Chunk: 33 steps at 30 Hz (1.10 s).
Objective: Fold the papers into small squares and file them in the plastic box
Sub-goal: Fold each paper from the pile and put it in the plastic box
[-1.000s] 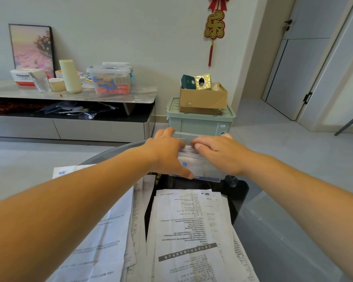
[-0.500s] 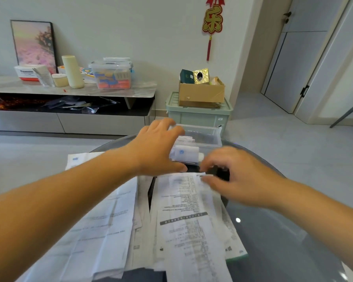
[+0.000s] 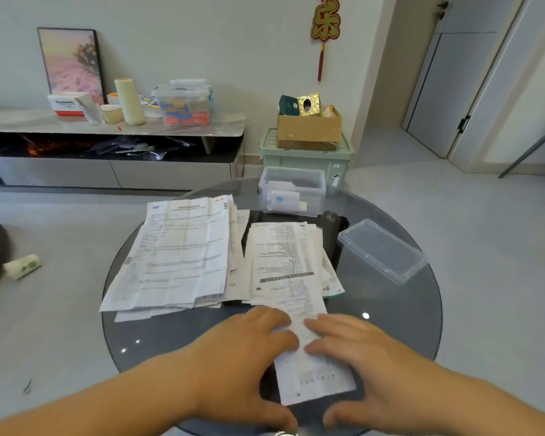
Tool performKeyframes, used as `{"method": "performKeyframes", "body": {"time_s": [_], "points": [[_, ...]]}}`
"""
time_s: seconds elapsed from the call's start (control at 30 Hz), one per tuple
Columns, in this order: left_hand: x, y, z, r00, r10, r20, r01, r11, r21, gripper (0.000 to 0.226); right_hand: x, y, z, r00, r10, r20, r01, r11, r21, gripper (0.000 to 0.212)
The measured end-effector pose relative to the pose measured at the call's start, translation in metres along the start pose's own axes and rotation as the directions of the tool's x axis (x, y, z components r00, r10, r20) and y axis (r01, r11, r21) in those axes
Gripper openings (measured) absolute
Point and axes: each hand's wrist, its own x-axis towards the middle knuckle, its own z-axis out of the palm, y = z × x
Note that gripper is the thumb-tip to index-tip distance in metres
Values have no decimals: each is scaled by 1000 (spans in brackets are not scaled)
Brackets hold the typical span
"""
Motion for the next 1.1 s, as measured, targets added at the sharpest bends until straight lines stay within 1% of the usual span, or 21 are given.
{"method": "performKeyframes", "body": {"time_s": [0.03,0.1,0.17,0.23,0.37,0.43,0.53,0.63,0.7,0.77,0.83,0.93,1.03,1.1], "points": [[-3,4,3,1000,4,-8,-4,1000,8,81,-4,-6,2,1000,25,3,-25,999,23,84],[-9,12,9,1000,-11,-19,11,1000,-3,80,-11,-16,8,1000,21,2,-21,1000,13,87],[-15,17,16,999,-14,-44,13,1000,-16,77,-17,-20,15,999,-20,-40,19,999,-35,90],[-21,22,22,998,-1,-62,0,1000,-8,74,-22,-23,21,998,-29,-55,25,998,-65,90],[-25,27,29,995,-22,-96,20,1000,-19,55,-24,-23,26,994,-42,-104,32,995,-97,79],[-25,25,28,994,-41,-102,31,994,-101,40,-23,-22,27,989,-42,-143,29,995,-90,72],[-24,20,23,990,-81,-119,40,949,-313,20,-22,-23,25,985,7,-171,-3,1000,27,63],[-22,14,16,972,-187,-140,99,872,-480,14,-20,-22,18,977,131,-170,-93,972,218,48],[-18,11,12,950,-277,-146,144,801,-581,13,-14,-22,14,955,231,-186,-152,920,361,45],[-11,9,9,923,-350,-158,186,766,-615,11,-4,-20,11,917,329,-225,-193,860,472,52],[-3,7,10,898,-409,-163,235,759,-607,13,8,-16,11,886,391,-248,-222,829,514,66],[7,3,14,860,-477,-180,323,783,-532,16,22,-13,13,867,412,-279,-266,857,441,76],[14,-3,15,823,-524,-218,362,781,-509,18,30,-14,16,862,410,-298,-316,895,315,72],[17,-6,15,813,-539,-220,382,780,-496,23,34,-15,18,859,406,-312,-341,908,242,71]]}}
